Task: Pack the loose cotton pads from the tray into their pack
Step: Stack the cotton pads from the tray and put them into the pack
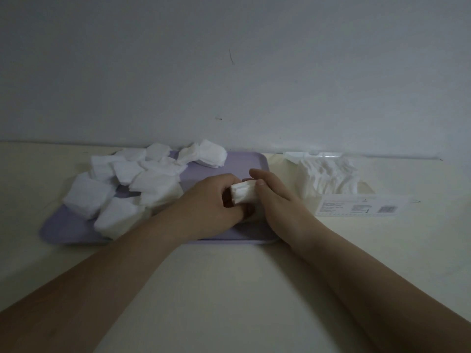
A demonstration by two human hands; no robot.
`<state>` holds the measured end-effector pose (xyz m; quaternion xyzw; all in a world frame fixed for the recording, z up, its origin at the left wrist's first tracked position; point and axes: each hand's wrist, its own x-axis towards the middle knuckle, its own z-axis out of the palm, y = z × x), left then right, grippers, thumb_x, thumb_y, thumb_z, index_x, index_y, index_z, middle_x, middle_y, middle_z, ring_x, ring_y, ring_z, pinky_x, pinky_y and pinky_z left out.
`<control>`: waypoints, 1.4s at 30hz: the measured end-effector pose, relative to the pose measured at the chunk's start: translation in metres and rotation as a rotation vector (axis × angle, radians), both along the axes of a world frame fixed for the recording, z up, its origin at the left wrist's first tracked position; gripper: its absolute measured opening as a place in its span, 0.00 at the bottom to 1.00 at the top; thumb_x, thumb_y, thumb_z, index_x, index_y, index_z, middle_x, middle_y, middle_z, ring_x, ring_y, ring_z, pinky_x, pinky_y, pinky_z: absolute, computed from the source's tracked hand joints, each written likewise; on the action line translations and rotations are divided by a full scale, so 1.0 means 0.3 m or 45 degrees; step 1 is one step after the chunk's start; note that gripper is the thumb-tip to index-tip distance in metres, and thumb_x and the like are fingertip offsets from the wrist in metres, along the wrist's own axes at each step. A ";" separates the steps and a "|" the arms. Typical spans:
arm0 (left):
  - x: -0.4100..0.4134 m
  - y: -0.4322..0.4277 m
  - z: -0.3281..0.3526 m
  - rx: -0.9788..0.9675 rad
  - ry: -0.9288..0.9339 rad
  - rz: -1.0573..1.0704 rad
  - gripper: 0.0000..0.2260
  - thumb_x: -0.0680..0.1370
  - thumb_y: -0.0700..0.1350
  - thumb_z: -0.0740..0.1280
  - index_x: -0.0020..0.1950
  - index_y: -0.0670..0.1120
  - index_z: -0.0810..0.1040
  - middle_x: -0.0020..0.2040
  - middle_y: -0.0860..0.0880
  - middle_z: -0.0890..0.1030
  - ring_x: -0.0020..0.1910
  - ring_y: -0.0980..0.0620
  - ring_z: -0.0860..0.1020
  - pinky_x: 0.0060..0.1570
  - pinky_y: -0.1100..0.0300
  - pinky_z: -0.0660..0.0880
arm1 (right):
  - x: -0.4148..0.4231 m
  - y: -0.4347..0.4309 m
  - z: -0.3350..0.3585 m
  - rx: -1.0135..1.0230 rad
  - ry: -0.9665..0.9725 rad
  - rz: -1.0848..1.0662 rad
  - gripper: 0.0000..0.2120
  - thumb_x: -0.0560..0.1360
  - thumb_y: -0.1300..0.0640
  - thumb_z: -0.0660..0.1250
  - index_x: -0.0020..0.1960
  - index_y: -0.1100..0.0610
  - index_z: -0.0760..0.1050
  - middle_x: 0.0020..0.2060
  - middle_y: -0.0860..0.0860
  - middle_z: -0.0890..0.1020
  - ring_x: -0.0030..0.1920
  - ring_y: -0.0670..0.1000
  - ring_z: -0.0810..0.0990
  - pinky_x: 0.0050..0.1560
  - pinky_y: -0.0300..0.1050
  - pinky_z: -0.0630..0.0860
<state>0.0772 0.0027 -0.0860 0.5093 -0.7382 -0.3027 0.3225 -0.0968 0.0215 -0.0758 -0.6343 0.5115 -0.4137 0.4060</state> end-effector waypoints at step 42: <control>-0.481 -0.014 0.126 -0.569 -0.180 -0.143 0.05 0.78 0.42 0.71 0.43 0.44 0.85 0.48 0.47 0.85 0.51 0.55 0.76 0.55 0.59 0.70 | -0.519 -0.098 0.150 -0.108 0.866 -0.955 0.09 0.72 0.58 0.66 0.52 0.54 0.73 0.45 0.51 0.79 0.40 0.56 0.77 0.38 0.44 0.69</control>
